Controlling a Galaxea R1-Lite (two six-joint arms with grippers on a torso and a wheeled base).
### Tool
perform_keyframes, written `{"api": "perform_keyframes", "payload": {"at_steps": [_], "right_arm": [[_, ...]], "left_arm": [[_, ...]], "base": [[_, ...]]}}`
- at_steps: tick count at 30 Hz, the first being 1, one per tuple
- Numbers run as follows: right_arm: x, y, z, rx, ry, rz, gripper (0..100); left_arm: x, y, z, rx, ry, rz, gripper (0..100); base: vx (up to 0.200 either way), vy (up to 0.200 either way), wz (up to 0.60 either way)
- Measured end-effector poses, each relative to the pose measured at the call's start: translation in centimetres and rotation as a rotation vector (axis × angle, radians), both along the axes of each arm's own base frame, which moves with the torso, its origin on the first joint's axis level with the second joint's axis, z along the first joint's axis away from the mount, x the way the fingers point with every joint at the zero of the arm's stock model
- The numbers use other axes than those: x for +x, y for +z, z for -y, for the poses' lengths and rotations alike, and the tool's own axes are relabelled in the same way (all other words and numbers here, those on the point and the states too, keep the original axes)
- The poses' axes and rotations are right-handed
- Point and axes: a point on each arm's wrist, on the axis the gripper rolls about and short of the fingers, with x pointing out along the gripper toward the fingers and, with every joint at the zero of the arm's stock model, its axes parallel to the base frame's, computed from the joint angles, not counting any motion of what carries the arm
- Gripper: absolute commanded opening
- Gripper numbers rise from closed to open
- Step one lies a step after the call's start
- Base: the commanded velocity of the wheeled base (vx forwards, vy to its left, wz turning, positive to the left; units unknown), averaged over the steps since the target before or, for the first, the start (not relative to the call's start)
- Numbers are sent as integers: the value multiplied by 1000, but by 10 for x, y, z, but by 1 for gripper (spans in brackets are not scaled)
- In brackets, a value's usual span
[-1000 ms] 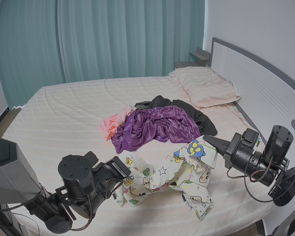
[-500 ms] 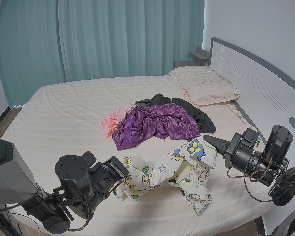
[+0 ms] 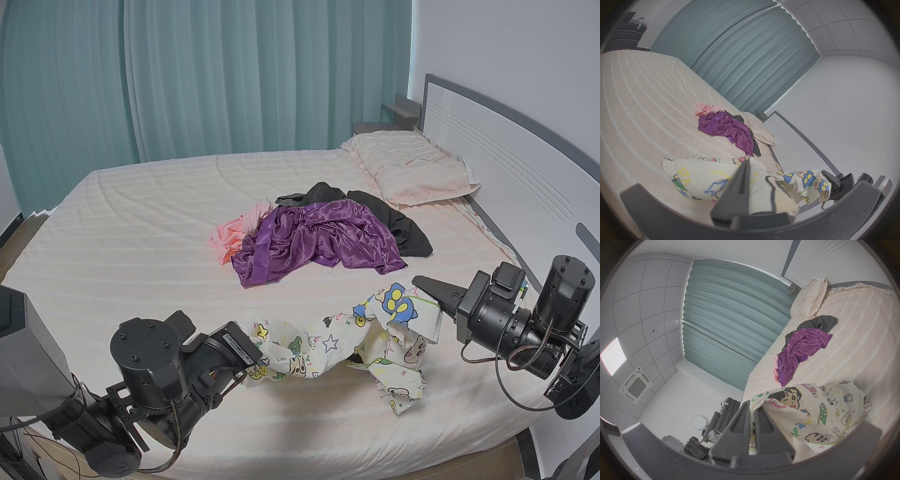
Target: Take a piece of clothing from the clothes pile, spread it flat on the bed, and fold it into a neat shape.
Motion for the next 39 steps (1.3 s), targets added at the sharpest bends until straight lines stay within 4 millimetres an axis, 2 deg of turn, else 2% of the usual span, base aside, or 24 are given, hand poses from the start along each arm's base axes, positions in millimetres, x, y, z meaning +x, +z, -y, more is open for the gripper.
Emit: {"api": "perform_keyframes", "payload": {"at_steps": [3,14,39], "right_arm": [[1,-2,-1,-4,1,-9,0],[4,-11,-5,-20,9,-38,0],[6,-7,-3,-13,-12,-22,0]], "left_arm": [[-1,-2,0,-11,-1,-12,0],[2,-3,-5,-29,16,-27,0],[-5,5,-9,0,8,8,0]], "base": [[0,0,0],[0,200,0],[0,200,0]]}}
